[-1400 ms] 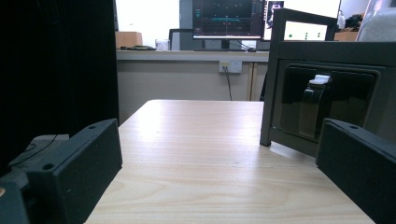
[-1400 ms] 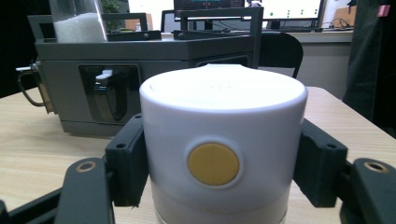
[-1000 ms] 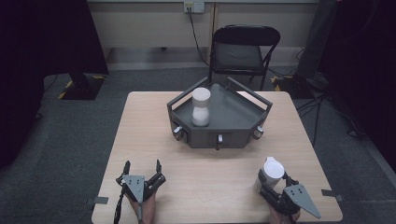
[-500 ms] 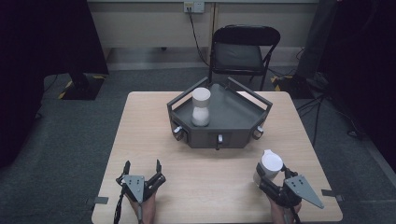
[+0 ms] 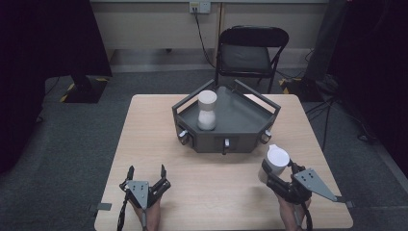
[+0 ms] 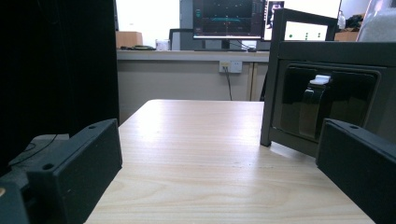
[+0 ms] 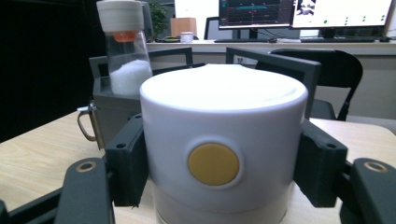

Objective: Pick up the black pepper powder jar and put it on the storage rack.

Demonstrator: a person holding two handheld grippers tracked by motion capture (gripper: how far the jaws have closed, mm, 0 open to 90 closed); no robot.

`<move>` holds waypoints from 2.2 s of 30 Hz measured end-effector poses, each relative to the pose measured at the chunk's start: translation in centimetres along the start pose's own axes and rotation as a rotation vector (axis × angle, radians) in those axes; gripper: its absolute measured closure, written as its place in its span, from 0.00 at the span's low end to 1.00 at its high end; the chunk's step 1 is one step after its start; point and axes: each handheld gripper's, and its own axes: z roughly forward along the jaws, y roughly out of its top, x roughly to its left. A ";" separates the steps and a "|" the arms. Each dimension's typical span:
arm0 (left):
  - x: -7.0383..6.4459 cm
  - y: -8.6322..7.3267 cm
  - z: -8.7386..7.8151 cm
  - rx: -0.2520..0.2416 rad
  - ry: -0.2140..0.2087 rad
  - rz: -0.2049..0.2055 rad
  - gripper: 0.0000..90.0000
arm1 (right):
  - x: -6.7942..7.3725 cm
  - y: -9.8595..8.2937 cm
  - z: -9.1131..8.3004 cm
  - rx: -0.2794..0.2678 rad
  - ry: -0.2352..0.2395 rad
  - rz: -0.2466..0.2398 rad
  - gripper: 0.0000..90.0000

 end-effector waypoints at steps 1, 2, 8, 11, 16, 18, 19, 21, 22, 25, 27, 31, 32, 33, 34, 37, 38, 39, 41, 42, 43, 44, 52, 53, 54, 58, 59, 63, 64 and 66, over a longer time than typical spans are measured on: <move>0.0 0.0 0.0 0.000 0.000 0.000 0.00 | -0.1 0.2 0.2 -0.005 0.004 0.000 0.34; 0.0 0.0 0.0 0.000 0.000 0.000 0.00 | -0.2 0.4 0.3 -0.004 0.011 -0.003 0.34; 0.0 0.0 0.0 0.000 0.000 -0.001 0.00 | -0.8 1.7 1.5 -0.024 0.044 0.000 0.34; 0.0 0.0 0.0 0.000 0.000 -0.001 0.00 | -0.9 2.5 2.3 -0.031 0.056 -0.009 0.34; 0.0 0.0 0.0 0.000 0.000 -0.001 0.00 | -1.1 4.1 3.8 -0.033 0.071 -0.024 0.34; 0.0 0.0 0.0 0.000 0.000 0.000 0.00 | -1.3 4.7 4.4 -0.033 0.077 -0.021 0.34; 0.0 0.0 0.0 0.000 0.000 -0.001 0.00 | -1.3 5.0 4.8 -0.034 0.077 -0.020 0.34; 0.0 0.0 0.0 0.000 0.000 0.000 0.00 | -1.6 5.9 5.8 -0.037 0.088 -0.014 0.34; 0.0 0.0 0.0 0.000 0.000 0.000 0.00 | -1.6 6.2 6.1 -0.037 0.088 -0.013 0.34; 0.0 0.0 0.0 0.000 0.000 -0.001 0.00 | -1.7 7.2 7.0 -0.040 0.094 -0.022 0.34; 0.0 0.0 0.0 0.000 0.000 -0.001 0.00 | -1.7 7.9 7.7 -0.042 0.099 -0.019 0.34; 0.0 0.0 0.0 0.000 0.000 -0.002 0.00 | -1.8 8.7 9.1 -0.054 0.099 -0.002 0.34; 0.0 0.0 0.0 0.000 -0.001 0.000 0.00 | -1.8 8.8 9.4 -0.055 0.096 0.002 0.34; 0.0 0.0 0.0 0.000 -0.001 0.000 0.00 | -1.8 8.9 9.7 -0.055 0.093 0.003 0.34; 0.0 0.0 0.0 0.000 -0.001 -0.001 0.00 | -1.8 8.9 10.0 -0.056 0.090 0.005 0.34; 0.0 0.0 0.0 0.000 -0.001 0.000 0.00 | -1.6 9.1 10.8 -0.049 0.068 0.001 0.34; 0.0 0.0 0.0 0.000 -0.001 -0.001 0.00 | -1.5 9.2 11.1 -0.043 0.058 -0.003 0.34; 0.0 0.0 0.0 0.000 -0.001 -0.001 0.00 | -1.4 9.2 11.4 -0.039 0.049 -0.006 0.34; 0.0 0.0 0.0 0.000 -0.001 -0.001 0.00 | -1.3 9.0 11.8 -0.037 0.030 -0.005 0.34; 0.0 0.0 0.0 0.000 -0.001 -0.001 0.00 | -1.2 9.0 12.1 -0.033 0.019 -0.004 0.34; 0.0 0.0 0.0 0.000 -0.001 -0.001 0.00 | -1.1 9.0 12.4 -0.029 0.008 -0.002 0.34; 0.0 0.0 0.0 0.000 0.000 0.000 0.00 | -1.0 8.9 12.6 -0.026 0.001 -0.003 0.34; 0.0 0.0 0.0 0.000 0.000 0.000 0.00 | -0.6 8.0 14.9 -0.004 -0.053 0.012 0.34; 0.0 0.0 0.0 0.000 0.000 -0.001 0.00 | -0.6 7.9 15.1 -0.003 -0.059 0.016 0.34; 0.0 0.0 0.0 0.000 0.000 -0.001 0.00 | -0.5 7.7 15.4 -0.004 -0.064 0.018 0.34; 0.0 0.0 0.0 0.000 -0.001 -0.001 0.00 | -0.3 7.3 15.9 -0.007 -0.074 0.013 0.34; 0.0 0.0 0.0 0.000 0.000 -0.001 0.00 | -0.3 7.1 15.9 -0.008 -0.073 0.013 0.34; 0.0 0.0 0.0 0.000 -0.001 -0.001 0.00 | -0.3 6.7 16.3 -0.002 -0.072 0.003 0.34; 0.0 0.0 0.0 0.000 -0.001 0.000 0.00 | -0.2 6.7 16.4 0.000 -0.073 -0.003 0.34; 0.0 0.0 0.0 0.000 -0.001 0.000 0.00 | -0.2 6.6 16.6 0.006 -0.068 0.000 0.34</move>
